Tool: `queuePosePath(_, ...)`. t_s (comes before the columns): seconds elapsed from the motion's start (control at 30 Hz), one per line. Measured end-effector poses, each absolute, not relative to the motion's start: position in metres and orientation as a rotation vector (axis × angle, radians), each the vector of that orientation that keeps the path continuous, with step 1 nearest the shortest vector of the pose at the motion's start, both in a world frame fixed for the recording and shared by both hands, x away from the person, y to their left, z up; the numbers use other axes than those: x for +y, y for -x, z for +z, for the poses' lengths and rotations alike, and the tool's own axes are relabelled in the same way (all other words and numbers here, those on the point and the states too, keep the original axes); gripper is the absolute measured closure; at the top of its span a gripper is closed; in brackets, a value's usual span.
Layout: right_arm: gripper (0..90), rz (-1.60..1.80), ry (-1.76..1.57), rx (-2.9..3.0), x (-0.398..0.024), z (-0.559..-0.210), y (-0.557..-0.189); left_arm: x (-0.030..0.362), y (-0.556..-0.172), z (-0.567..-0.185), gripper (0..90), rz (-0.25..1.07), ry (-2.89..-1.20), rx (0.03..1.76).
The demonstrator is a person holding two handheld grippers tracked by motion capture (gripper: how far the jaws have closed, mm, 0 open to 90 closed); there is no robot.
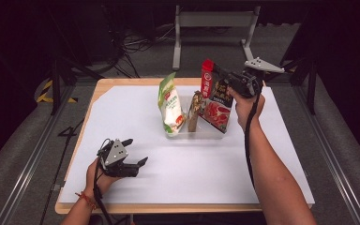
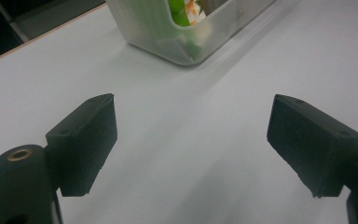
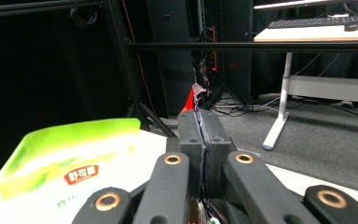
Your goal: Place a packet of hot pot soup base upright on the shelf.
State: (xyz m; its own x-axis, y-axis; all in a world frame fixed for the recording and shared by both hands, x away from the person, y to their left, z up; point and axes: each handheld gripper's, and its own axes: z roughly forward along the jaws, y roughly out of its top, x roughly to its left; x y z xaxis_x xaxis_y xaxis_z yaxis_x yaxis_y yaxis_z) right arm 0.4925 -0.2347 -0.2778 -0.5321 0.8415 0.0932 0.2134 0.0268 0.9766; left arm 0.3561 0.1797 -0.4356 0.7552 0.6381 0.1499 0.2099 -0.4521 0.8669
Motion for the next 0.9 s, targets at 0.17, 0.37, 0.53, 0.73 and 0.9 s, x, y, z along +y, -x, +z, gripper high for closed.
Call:
queuePosePath(0.17,89.0,1.545,-1.06,1.784,-0.234,-0.285,-0.491,0.18,-0.356,-0.435,16.7,0.582,-2.021,0.64)
queuePosePath(0.37,88.8,1.54,-1.049,1.816,-0.23,-0.291,-0.491,0.18,-0.356,-0.435,16.6,0.584,-2.023,0.636)
queuePosePath(0.53,88.6,1.55,-1.039,1.831,-0.229,-0.301,-0.49,0.18,-0.356,-0.436,16.7,0.581,-2.022,0.64)
queuePosePath(0.73,88.2,1.569,-1.051,1.826,-0.236,-0.305,-0.486,0.178,-0.356,-0.436,16.6,0.577,-2.03,0.633)
queuePosePath(0.9,88.0,1.584,-1.062,1.822,-0.244,-0.31,-0.485,0.178,-0.357,-0.437,16.3,0.577,-2.04,0.634)
